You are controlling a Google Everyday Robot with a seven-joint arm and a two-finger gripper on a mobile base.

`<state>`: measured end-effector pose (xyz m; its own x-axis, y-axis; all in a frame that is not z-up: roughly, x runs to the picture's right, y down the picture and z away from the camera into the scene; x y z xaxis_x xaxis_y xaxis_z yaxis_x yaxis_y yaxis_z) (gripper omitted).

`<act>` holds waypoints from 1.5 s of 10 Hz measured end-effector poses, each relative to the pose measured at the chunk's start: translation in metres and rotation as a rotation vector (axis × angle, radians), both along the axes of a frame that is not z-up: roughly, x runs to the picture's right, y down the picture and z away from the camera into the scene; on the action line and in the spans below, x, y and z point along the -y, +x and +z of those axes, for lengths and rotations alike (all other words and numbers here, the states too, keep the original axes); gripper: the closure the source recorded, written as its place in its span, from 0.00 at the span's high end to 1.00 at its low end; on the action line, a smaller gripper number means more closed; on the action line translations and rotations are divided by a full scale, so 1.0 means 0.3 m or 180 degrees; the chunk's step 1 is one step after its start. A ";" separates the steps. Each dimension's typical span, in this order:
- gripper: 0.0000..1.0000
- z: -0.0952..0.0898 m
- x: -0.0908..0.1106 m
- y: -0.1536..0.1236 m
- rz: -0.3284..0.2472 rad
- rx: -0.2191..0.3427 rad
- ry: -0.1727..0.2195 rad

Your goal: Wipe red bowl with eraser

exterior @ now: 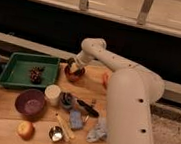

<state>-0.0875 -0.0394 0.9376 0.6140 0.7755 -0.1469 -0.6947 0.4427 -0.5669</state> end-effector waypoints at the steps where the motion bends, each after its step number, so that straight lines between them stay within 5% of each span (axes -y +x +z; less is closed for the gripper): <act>1: 0.00 0.003 0.011 -0.059 -0.0013 0.0028 0.0012; 5: 0.00 -0.002 0.009 -0.103 -0.0015 -0.0008 0.0054; 10: 0.00 -0.050 0.002 0.075 0.0027 -0.0058 0.0152; 12: 0.00 -0.047 0.014 0.051 -0.0007 -0.0020 0.0168; 15: 0.00 -0.018 0.037 -0.109 -0.0096 0.0090 0.0155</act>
